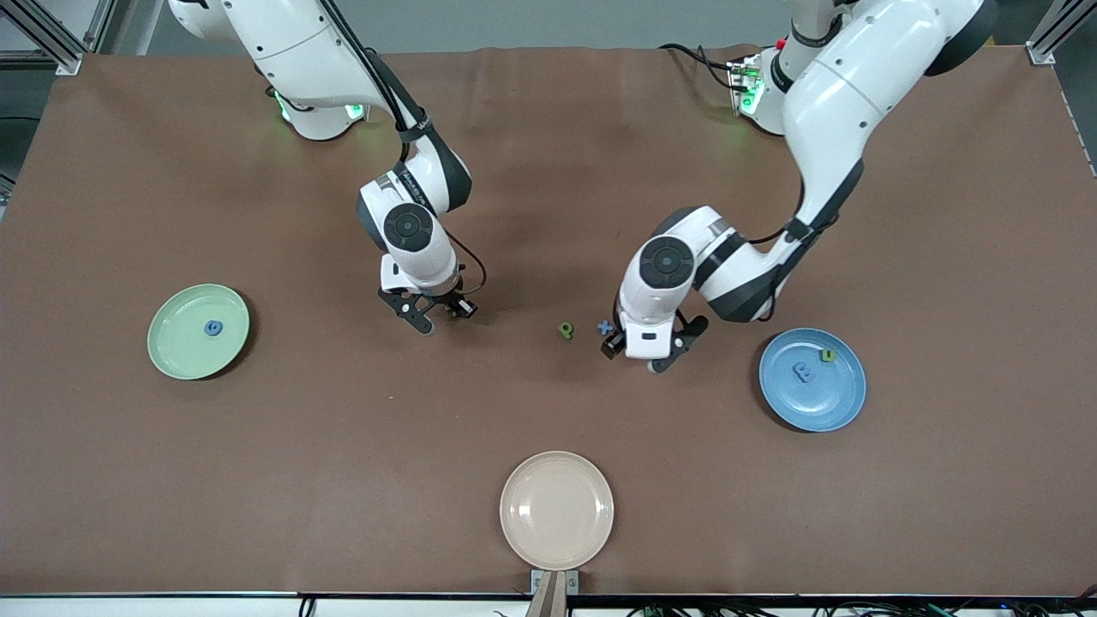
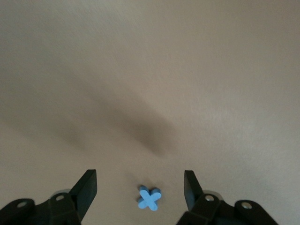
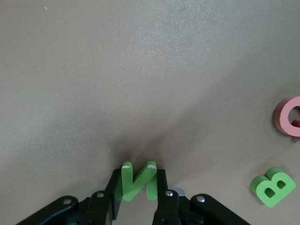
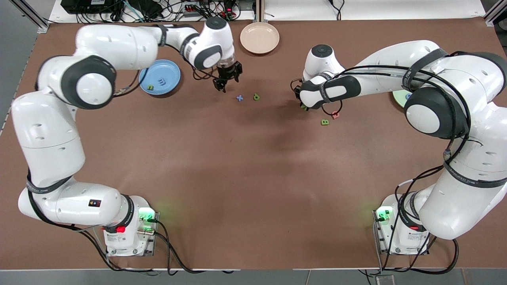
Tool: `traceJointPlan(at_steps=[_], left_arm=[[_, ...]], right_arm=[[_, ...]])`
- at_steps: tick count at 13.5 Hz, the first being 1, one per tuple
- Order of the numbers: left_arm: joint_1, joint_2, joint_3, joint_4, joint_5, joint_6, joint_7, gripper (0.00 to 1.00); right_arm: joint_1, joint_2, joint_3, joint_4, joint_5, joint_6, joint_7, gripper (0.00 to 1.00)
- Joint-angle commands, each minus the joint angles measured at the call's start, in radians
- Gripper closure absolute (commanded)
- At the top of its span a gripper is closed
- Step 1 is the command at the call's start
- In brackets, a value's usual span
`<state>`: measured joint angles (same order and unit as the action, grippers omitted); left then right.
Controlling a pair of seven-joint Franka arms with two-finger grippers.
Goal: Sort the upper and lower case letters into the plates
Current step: 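Grasp the N with the right gripper while the left gripper grasps the x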
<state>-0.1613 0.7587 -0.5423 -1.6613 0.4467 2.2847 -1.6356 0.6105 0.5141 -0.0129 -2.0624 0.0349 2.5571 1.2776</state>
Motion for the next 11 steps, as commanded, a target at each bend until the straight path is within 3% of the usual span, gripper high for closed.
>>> traceJointPlan(at_steps=[1, 3, 5, 8, 11], left_arm=[[-0.119, 0.065, 0.080, 0.089, 0.024, 0.004, -0.046, 0.21], [-0.152, 0.073, 0.102, 0.089, 0.026, 0.038, -0.046, 0.26], [-0.152, 0.073, 0.102, 0.083, 0.029, 0.048, -0.047, 0.29], [-0.139, 0.060, 0.102, 0.046, 0.035, 0.050, -0.061, 0.31], [-0.138, 0.056, 0.102, 0.037, 0.035, 0.050, -0.072, 0.31]], right_arm=[[0.005, 0.011, 0.002, 0.005, 0.011, -0.011, 0.005, 0.84], [0.003, -0.011, 0.002, 0.014, 0.010, -0.043, -0.009, 0.85], [-0.020, -0.110, -0.005, 0.047, -0.003, -0.260, -0.065, 0.85], [-0.159, -0.276, -0.005, 0.044, -0.003, -0.489, -0.370, 0.85], [-0.343, -0.357, -0.009, -0.002, -0.006, -0.535, -0.744, 0.85]])
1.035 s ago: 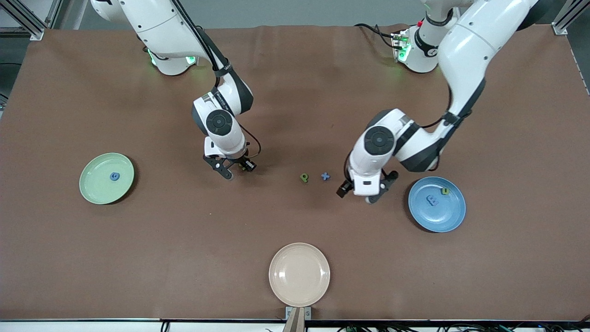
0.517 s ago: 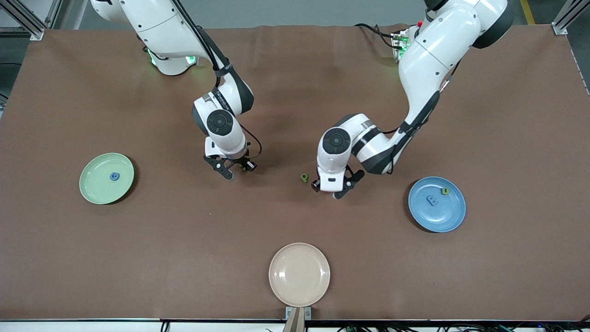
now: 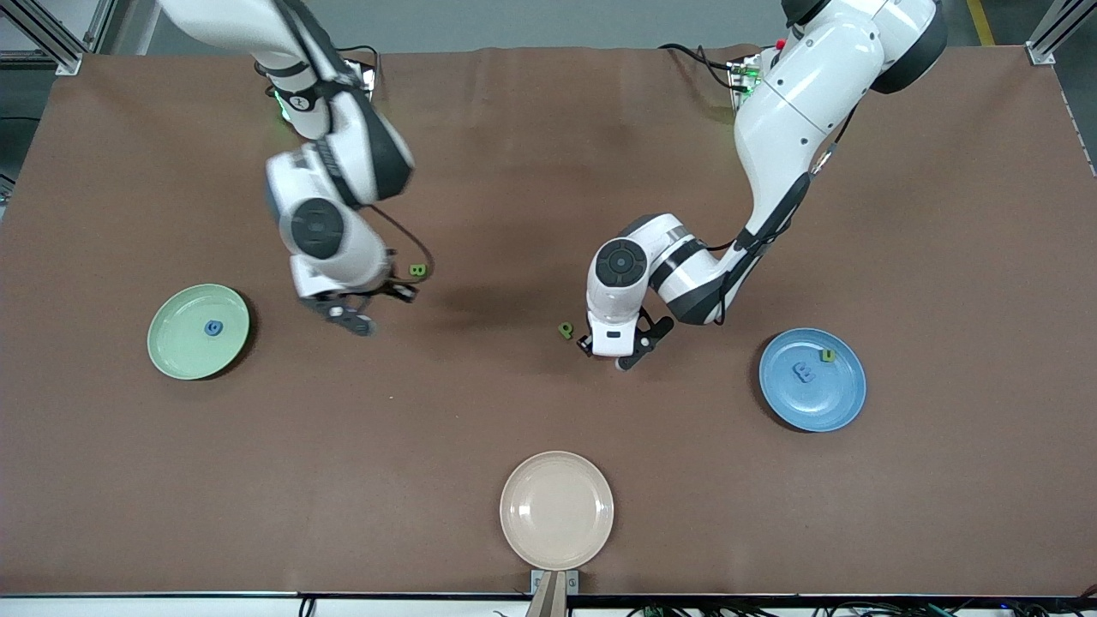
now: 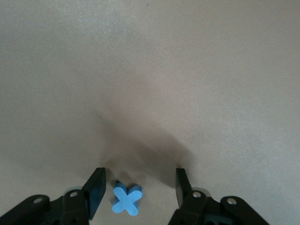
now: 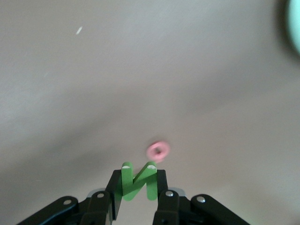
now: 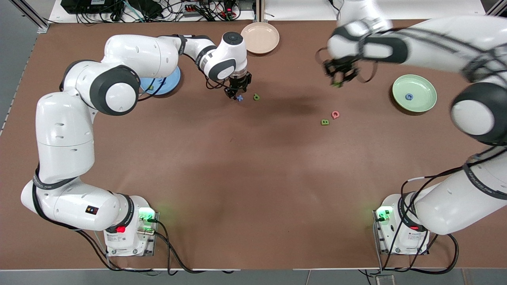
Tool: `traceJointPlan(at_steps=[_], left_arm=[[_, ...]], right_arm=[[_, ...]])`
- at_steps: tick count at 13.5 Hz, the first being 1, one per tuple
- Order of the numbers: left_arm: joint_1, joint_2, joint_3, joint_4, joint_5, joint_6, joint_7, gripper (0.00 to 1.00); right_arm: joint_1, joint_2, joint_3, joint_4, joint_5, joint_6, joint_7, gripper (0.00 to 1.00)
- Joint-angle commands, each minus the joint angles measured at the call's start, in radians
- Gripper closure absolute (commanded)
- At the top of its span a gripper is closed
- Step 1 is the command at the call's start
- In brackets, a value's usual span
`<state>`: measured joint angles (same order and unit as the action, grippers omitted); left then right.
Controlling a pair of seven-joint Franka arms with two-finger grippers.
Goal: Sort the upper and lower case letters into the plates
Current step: 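Grasp the N with the right gripper while the left gripper grasps the x, then drop the N on the green plate while the left gripper drops the x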
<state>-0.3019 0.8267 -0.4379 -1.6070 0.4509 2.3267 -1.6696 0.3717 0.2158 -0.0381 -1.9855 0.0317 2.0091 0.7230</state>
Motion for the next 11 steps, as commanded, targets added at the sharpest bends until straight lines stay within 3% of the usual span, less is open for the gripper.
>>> traceJointPlan(at_steps=[1, 4, 7, 9, 11], left_arm=[[0.000, -0.014, -0.002, -0.019, 0.031, 0.008, -0.045, 0.31], [0.001, -0.021, -0.008, -0.034, 0.031, 0.008, -0.058, 0.33], [0.007, -0.057, -0.013, -0.080, 0.031, 0.008, -0.078, 0.38], [0.007, -0.060, -0.015, -0.087, 0.029, 0.008, -0.078, 0.51], [0.007, -0.060, -0.013, -0.088, 0.031, 0.010, -0.078, 0.76]], right_arm=[[-0.173, -0.065, 0.014, -0.085, -0.013, 0.013, -0.324, 0.85], [-0.403, -0.049, 0.015, -0.088, -0.022, 0.058, -0.771, 0.85], [-0.532, -0.018, 0.014, -0.145, -0.042, 0.198, -0.983, 0.85], [-0.605, 0.020, 0.014, -0.171, -0.065, 0.293, -1.075, 0.85], [-0.652, 0.075, 0.014, -0.176, -0.070, 0.376, -1.140, 0.85]])
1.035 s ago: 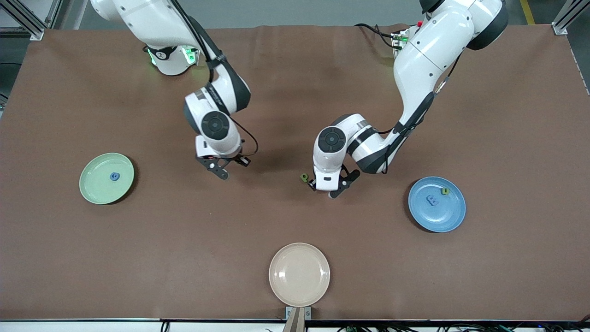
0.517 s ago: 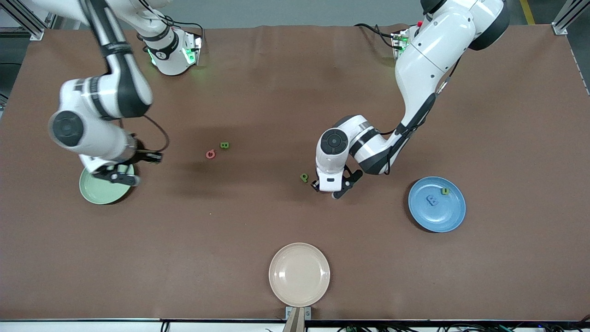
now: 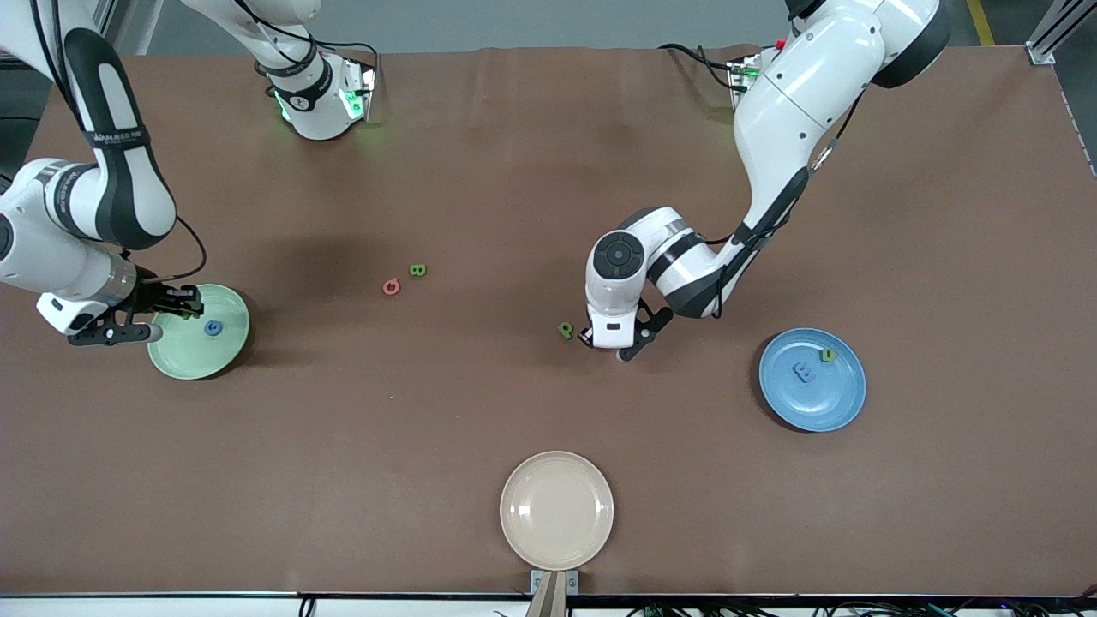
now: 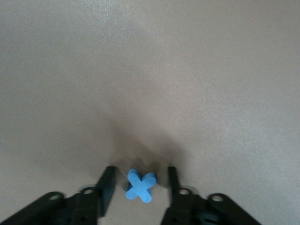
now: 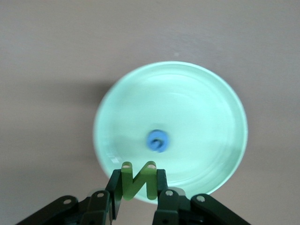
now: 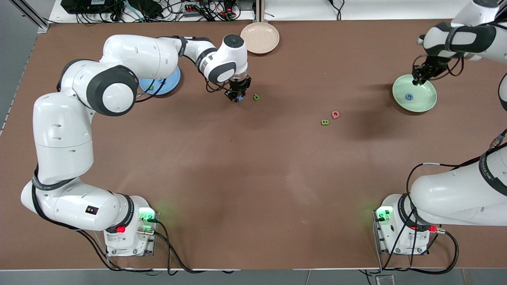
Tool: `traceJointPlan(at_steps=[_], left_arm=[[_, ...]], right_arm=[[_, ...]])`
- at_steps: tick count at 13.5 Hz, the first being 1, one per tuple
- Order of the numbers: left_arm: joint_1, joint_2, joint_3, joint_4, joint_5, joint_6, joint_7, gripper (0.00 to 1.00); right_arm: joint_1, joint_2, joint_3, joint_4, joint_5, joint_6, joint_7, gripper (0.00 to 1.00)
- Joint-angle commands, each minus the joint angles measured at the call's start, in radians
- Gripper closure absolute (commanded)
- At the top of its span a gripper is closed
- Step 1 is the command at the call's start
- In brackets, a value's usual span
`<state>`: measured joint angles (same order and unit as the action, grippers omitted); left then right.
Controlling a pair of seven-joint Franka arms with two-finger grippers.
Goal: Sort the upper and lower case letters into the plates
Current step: 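Drop the N on the green plate while the left gripper drops the x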
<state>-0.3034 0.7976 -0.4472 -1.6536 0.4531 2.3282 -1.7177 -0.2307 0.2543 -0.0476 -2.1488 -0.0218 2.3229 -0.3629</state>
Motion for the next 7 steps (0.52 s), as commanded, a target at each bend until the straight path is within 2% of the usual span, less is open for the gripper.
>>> traceJointPlan(at_steps=[1, 2, 4, 7], left_arm=[[0.009, -0.031, -0.005, -0.038, 0.029, 0.008, -0.029, 0.89], [0.009, -0.031, -0.005, -0.034, 0.029, 0.011, -0.026, 0.99], [0.017, -0.044, -0.004, -0.034, 0.029, 0.014, -0.008, 1.00], [0.127, -0.124, -0.004, -0.038, 0.029, -0.009, 0.116, 1.00]], right_arm=[[-0.071, 0.066, 0.023, -0.013, -0.017, 0.097, -0.073, 0.85], [-0.081, 0.094, 0.023, -0.013, -0.018, 0.133, -0.082, 0.85], [-0.090, 0.115, 0.023, -0.014, -0.020, 0.159, -0.085, 0.84], [-0.099, 0.134, 0.023, -0.046, -0.020, 0.239, -0.099, 0.82]])
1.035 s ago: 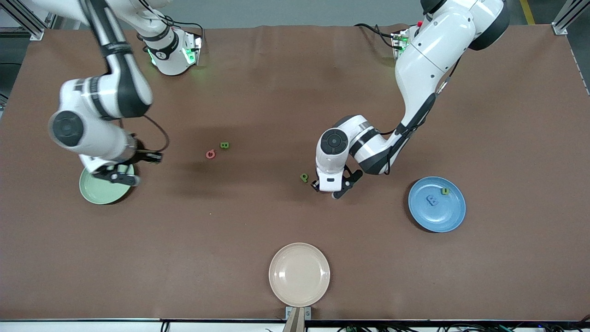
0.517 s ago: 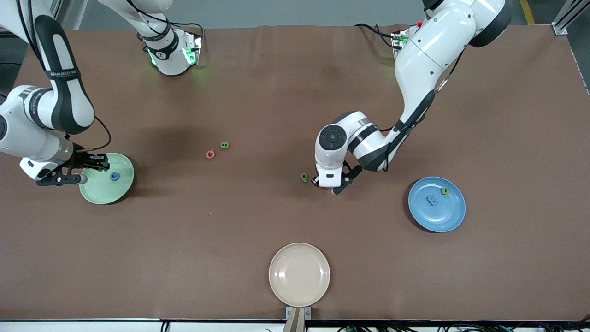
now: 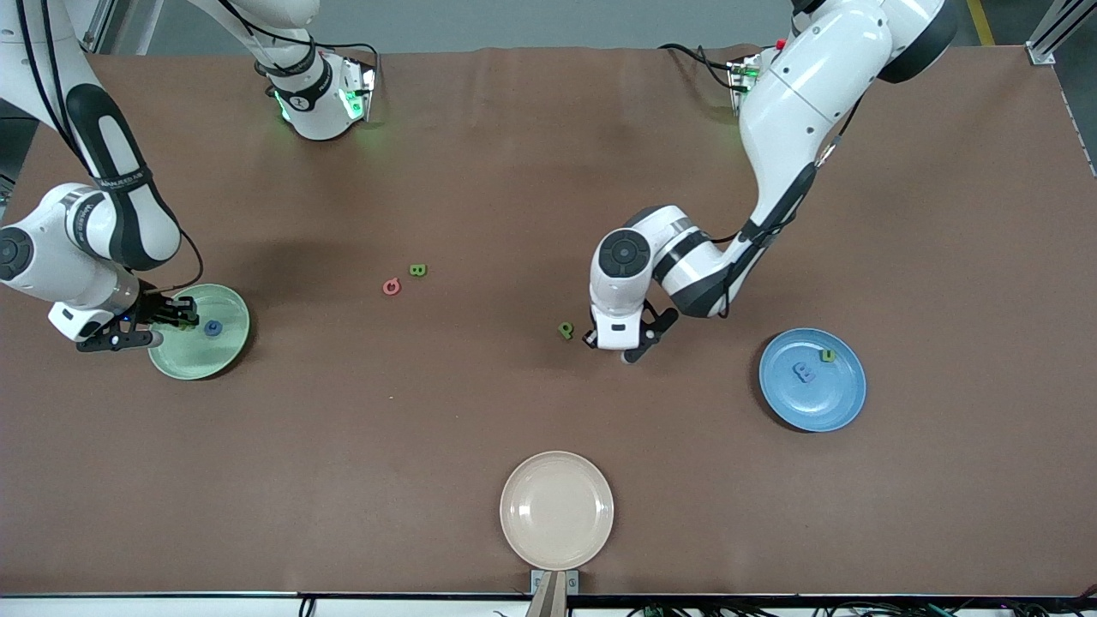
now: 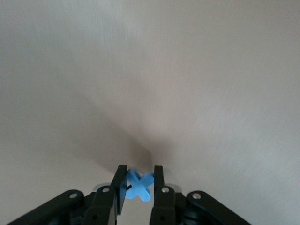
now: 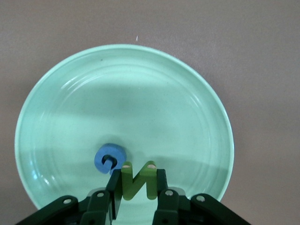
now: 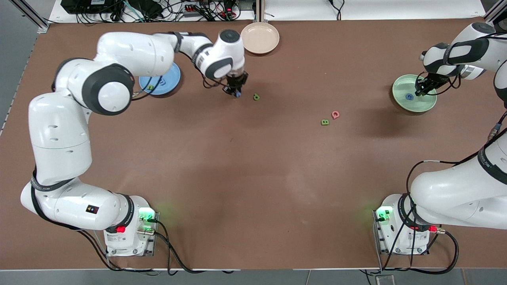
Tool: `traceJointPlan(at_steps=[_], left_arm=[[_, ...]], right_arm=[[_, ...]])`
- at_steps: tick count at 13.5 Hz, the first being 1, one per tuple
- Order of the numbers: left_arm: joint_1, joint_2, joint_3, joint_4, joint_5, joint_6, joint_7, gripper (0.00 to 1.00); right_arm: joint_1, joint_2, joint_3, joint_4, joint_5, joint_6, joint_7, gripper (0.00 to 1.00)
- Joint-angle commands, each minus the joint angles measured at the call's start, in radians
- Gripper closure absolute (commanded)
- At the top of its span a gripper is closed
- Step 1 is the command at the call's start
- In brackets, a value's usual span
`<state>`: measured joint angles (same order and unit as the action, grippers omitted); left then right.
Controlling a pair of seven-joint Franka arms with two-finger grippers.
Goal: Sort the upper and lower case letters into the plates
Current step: 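Drop the N on the green plate while the left gripper drops the x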
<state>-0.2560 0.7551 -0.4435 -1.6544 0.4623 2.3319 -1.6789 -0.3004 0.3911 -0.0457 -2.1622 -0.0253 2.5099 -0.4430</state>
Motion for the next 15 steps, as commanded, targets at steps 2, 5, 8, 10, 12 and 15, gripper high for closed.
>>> traceJointPlan(at_steps=[2, 5, 8, 10, 12, 15], left_arm=[[0.165, -0.108, -0.008, -0.036, 0.019, -0.054, 0.207, 1.00], [0.286, -0.117, -0.008, -0.041, 0.019, -0.083, 0.388, 1.00], [0.371, -0.106, -0.001, -0.044, 0.021, -0.097, 0.464, 0.99], [0.441, -0.102, -0.001, -0.058, 0.048, -0.095, 0.551, 0.97], [0.458, -0.097, 0.000, -0.061, 0.075, -0.095, 0.561, 0.96], [0.484, -0.086, 0.003, -0.061, 0.107, -0.097, 0.565, 0.83]], right_arm=[[-0.037, 0.006, 0.021, -0.047, -0.016, 0.096, -0.022, 0.80], [-0.043, 0.008, 0.021, -0.051, -0.016, 0.102, -0.020, 0.63], [-0.036, -0.007, 0.023, -0.045, -0.016, 0.055, -0.016, 0.00], [-0.022, -0.058, 0.030, -0.034, -0.015, -0.044, -0.008, 0.00], [0.027, -0.147, 0.030, -0.034, -0.002, -0.162, 0.021, 0.00], [0.137, -0.247, 0.032, -0.042, -0.001, -0.304, 0.215, 0.00]])
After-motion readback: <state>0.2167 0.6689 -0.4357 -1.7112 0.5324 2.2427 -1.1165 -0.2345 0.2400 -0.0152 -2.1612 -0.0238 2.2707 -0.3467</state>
